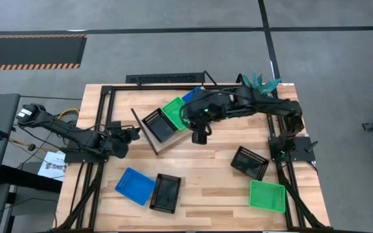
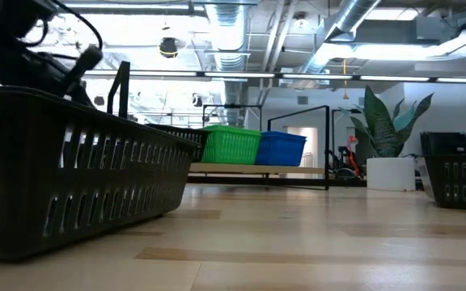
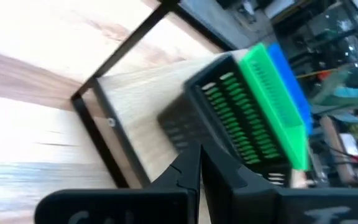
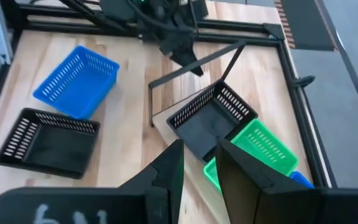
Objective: Stack baskets on shelf by color
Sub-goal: Put the bottom right black bin on the shelf
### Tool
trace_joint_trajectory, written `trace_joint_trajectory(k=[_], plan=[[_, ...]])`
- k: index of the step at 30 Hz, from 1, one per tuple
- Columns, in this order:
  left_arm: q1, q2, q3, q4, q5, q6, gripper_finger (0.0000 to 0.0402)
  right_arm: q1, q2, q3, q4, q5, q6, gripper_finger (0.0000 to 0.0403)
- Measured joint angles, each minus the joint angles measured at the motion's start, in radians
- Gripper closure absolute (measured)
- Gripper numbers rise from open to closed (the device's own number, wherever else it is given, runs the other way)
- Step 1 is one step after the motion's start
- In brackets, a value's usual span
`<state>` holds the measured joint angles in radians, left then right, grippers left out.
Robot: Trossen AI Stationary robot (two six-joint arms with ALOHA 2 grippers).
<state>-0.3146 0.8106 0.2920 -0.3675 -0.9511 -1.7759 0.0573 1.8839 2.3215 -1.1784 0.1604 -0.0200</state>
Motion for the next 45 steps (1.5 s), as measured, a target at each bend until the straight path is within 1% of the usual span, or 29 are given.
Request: trace_joint_trajectory(k=[5,10,13,16,18,22,29,33,38,41,45], plan=[[0.049,0.118,0.000,0.038,0.027,-0.024,0.0402,0.020,-0.010,0.000,0.000,0.000,0.002,0.0287],[0.100,0.195,0.000,0.072,0.030,-0.063,0.0401,0.032,-0.005,0.000,-0.011,0.001,-0.014,0.0287],[0.123,0.224,0.000,0.143,0.030,-0.062,0.0402,0.033,0.004,-0.001,-0.027,0.002,-0.031,0.0287],[0.141,0.251,0.000,0.231,0.031,-0.011,0.0401,0.032,0.001,-0.001,-0.025,0.002,-0.041,0.0287],[0.160,0.270,0.000,0.262,0.041,0.013,0.0401,0.028,0.001,-0.001,-0.026,0.002,-0.050,0.0287],[0.190,0.293,0.000,0.267,0.071,0.014,0.0401,0.025,0.002,-0.001,-0.028,0.003,-0.065,0.0287],[0.198,0.295,0.000,0.322,0.057,-0.012,0.0401,0.026,0.002,-0.001,-0.046,0.003,-0.070,0.0287],[0.183,0.286,0.000,0.377,0.104,0.053,0.0401,0.025,0.002,-0.001,-0.050,0.003,-0.070,0.0287],[0.136,0.240,0.000,0.367,0.099,0.135,0.0401,0.025,0.002,-0.001,-0.049,0.003,-0.069,0.0287],[0.121,0.201,0.000,0.329,0.116,0.268,0.0401,0.027,0.002,-0.001,-0.049,0.003,-0.067,0.0287],[0.110,0.188,0.000,0.321,0.112,0.499,0.0401,0.028,0.002,-0.001,-0.048,0.003,-0.063,0.0287]])
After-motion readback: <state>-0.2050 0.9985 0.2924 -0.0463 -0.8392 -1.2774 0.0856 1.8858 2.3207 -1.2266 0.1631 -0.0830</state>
